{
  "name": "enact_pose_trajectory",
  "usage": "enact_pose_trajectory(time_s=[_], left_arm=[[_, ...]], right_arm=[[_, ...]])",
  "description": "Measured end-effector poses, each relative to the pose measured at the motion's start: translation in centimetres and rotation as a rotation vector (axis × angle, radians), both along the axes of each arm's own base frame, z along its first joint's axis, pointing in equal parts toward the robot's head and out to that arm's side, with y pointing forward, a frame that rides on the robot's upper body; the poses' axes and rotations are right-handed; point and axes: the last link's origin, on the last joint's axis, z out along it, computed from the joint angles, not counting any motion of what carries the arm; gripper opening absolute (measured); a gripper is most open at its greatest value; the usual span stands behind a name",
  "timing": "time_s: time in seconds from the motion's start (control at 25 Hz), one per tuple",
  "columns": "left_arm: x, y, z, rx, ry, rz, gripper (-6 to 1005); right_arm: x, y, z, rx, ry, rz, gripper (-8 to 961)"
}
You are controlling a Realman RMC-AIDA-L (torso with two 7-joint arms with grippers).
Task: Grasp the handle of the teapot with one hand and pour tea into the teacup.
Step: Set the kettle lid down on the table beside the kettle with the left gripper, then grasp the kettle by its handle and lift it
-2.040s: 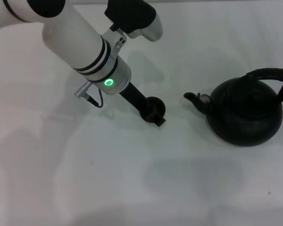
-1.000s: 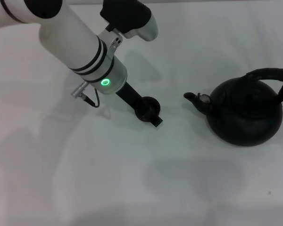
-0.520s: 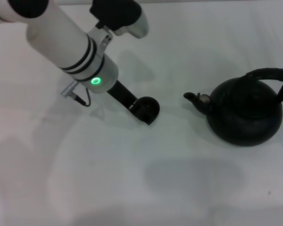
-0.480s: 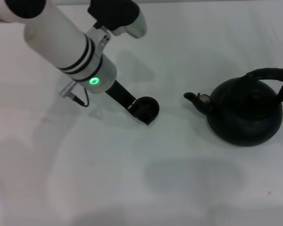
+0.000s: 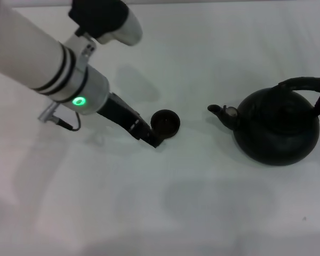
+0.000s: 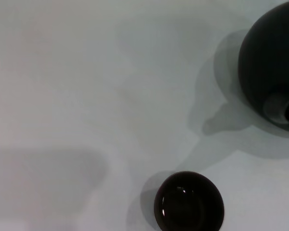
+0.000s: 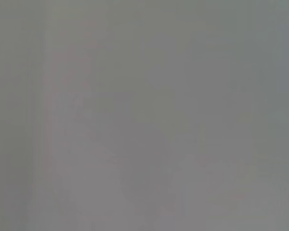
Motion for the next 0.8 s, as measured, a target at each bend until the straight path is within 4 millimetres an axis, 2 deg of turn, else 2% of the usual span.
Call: enact_pose_trajectory(time_s=[0.12, 0.2, 0.36, 0.6, 0.8], left_arm=[[-0.6, -0.6, 1.9, 0.056, -0.043, -0.015, 877], [-1.6, -1.0, 3.7, 0.115, -0.092, -0.036, 877], [-3.5, -1.6, 6.0, 0.218, -0.211, -0.058, 877], [-8.1, -2.7, 8.7, 0.387, -0.48, -0.147, 876], [-12.1, -4.1, 9.7, 0.565, -0.696, -0.212, 875]], right_arm=[[0.0, -0.3, -0.1, -0.018, -0.01, 0.009, 865], [0.0, -0.5, -0.3, -0.047, -0.016, 0.023, 865], [0.0, -1.1, 0.0, -0.135, -0.001, 0.078, 865], [0.6, -2.3, 1.2, -0.33, -0.011, 0.074, 864], [-0.2, -4.1, 2.7, -0.412, -0.148, -0.029, 864]])
